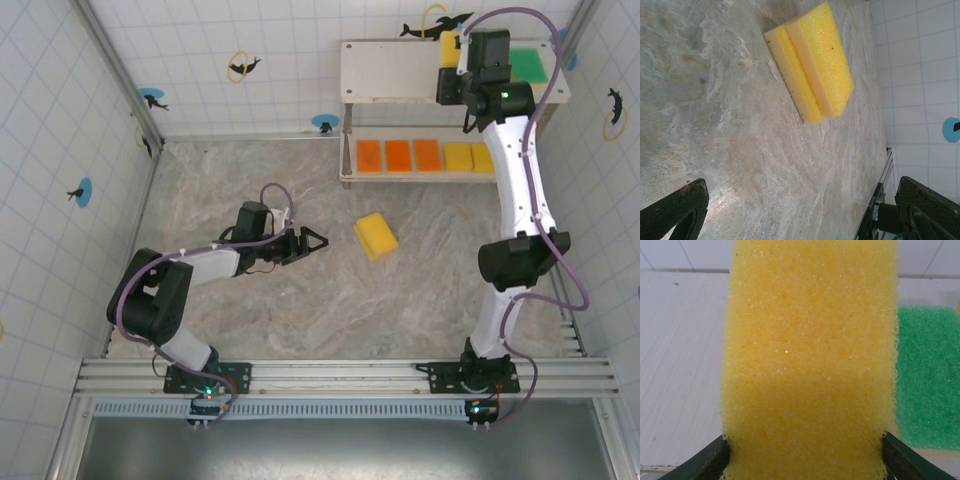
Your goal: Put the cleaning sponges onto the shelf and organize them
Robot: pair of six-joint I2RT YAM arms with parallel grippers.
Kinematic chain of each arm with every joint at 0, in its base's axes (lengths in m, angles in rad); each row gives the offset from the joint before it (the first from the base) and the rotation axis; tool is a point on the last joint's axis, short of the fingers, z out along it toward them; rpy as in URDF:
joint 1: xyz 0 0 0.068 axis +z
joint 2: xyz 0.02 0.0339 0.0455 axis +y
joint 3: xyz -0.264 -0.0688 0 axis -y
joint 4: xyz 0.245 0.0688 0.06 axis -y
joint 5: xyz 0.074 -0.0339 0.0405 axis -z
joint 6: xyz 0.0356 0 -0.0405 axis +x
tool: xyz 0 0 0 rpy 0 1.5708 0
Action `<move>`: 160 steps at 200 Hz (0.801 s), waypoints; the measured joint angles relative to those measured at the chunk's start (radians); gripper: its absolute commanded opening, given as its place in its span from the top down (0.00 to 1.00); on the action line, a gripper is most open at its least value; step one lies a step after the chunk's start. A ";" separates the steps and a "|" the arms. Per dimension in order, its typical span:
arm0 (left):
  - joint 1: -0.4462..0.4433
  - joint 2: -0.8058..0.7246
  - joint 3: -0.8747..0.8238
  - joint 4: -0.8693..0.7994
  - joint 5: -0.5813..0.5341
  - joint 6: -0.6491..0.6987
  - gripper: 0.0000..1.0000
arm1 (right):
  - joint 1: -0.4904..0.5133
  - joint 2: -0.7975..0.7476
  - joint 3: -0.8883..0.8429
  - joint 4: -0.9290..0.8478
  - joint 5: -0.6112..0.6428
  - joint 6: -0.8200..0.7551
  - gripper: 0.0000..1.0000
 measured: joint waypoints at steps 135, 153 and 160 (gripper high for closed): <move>0.005 -0.020 -0.004 0.000 -0.011 0.003 0.02 | 0.000 0.047 0.001 0.001 -0.022 0.007 0.34; 0.005 -0.020 -0.004 0.000 -0.014 0.003 0.02 | -0.002 0.052 0.006 0.002 -0.022 0.005 0.33; 0.005 -0.020 -0.004 0.000 -0.015 0.003 0.02 | -0.002 0.053 0.008 0.002 -0.022 0.005 0.32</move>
